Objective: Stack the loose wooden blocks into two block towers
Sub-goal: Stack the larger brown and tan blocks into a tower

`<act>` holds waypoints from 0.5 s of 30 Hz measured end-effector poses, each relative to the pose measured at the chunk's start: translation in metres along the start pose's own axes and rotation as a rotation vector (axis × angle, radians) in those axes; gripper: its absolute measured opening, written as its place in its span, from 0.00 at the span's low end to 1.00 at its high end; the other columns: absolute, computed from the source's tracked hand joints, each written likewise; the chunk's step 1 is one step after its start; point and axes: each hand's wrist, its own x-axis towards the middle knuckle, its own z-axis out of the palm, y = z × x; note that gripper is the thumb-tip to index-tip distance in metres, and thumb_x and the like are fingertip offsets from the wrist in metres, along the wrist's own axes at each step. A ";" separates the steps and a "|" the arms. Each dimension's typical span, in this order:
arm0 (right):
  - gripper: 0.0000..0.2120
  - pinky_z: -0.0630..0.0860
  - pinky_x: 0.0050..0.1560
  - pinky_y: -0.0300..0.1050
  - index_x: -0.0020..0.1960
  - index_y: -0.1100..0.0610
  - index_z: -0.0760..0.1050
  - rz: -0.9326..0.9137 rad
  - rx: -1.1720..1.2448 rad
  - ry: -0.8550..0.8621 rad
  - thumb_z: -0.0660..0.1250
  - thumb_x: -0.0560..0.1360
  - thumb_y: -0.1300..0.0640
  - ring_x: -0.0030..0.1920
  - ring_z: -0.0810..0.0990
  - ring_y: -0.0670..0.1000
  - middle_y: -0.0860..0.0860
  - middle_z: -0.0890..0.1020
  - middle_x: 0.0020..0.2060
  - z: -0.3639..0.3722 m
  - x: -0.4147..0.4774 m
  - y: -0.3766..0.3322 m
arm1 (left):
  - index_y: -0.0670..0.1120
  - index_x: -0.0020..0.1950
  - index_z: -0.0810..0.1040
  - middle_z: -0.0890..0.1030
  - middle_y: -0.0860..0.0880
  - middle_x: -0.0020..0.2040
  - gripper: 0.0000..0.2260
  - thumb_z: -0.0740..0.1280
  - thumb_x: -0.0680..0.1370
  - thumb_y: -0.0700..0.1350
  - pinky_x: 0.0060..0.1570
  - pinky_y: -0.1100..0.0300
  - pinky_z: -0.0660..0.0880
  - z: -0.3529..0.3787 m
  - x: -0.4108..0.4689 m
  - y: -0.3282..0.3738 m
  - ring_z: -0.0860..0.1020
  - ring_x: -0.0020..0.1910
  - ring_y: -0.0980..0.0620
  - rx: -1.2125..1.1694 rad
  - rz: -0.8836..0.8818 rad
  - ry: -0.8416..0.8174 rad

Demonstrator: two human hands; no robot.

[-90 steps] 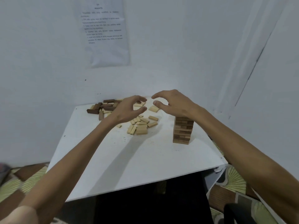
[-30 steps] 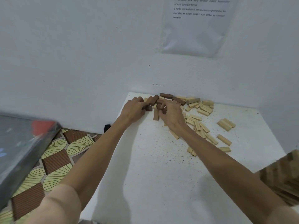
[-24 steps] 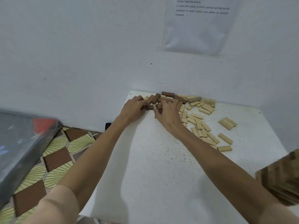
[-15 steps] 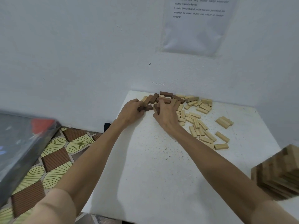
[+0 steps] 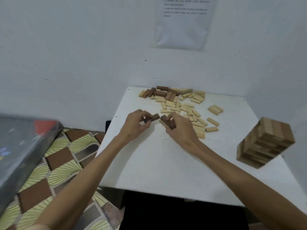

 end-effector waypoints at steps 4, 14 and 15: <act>0.12 0.79 0.43 0.55 0.57 0.52 0.73 0.029 0.008 -0.086 0.72 0.77 0.57 0.43 0.79 0.51 0.49 0.81 0.45 -0.014 -0.048 0.001 | 0.50 0.56 0.84 0.81 0.55 0.48 0.09 0.73 0.76 0.42 0.48 0.70 0.72 0.012 -0.043 0.024 0.79 0.46 0.59 0.014 -0.004 -0.046; 0.14 0.72 0.51 0.39 0.64 0.56 0.79 0.113 0.047 -0.085 0.73 0.79 0.56 0.52 0.79 0.48 0.49 0.84 0.54 -0.028 -0.091 0.008 | 0.54 0.54 0.84 0.80 0.57 0.48 0.08 0.72 0.76 0.45 0.52 0.58 0.75 0.033 -0.075 0.043 0.76 0.50 0.57 0.064 -0.051 -0.049; 0.14 0.71 0.51 0.38 0.64 0.56 0.79 0.126 0.059 -0.069 0.72 0.80 0.56 0.52 0.79 0.48 0.49 0.84 0.54 -0.029 -0.093 0.007 | 0.54 0.54 0.84 0.80 0.57 0.48 0.08 0.72 0.76 0.45 0.52 0.58 0.75 0.034 -0.072 0.043 0.76 0.50 0.57 0.069 -0.058 -0.047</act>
